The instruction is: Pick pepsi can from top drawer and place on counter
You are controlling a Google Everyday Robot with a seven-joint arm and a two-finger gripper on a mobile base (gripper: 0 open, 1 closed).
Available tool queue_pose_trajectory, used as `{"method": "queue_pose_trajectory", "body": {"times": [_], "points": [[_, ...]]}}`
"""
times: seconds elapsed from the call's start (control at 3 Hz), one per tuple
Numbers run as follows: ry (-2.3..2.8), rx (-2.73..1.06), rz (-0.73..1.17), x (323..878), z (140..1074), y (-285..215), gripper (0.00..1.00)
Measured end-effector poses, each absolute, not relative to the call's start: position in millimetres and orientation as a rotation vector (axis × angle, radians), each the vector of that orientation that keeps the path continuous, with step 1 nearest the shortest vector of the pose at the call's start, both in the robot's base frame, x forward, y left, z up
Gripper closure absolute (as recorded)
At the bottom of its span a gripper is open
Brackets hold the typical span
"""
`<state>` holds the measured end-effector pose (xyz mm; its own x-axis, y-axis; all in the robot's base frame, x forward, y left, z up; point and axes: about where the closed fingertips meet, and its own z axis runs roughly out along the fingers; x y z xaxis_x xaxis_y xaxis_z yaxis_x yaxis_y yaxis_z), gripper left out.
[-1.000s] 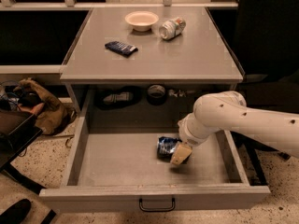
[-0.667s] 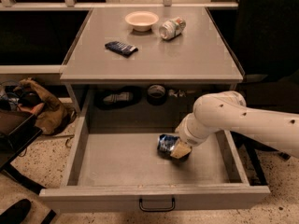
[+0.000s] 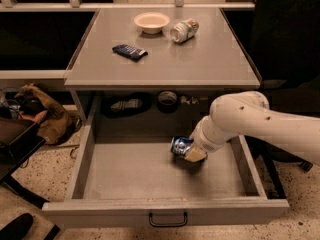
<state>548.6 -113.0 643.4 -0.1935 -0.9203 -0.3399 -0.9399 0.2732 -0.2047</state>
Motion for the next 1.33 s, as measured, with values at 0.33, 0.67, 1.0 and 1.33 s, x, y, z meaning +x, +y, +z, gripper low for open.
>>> {"method": "queue_pose_trajectory", "body": {"times": [0.33,0.67,1.0,1.33], "points": [[2.064,-1.699,0.03,554,705,-98,1.0],[1.945,-1.755,-0.02,560,785,-71,1.0],[1.845,-1.807,-0.089,557,842,-50,1.0],[1.845,-1.807,-0.089,557,842,-50,1.0]]}}
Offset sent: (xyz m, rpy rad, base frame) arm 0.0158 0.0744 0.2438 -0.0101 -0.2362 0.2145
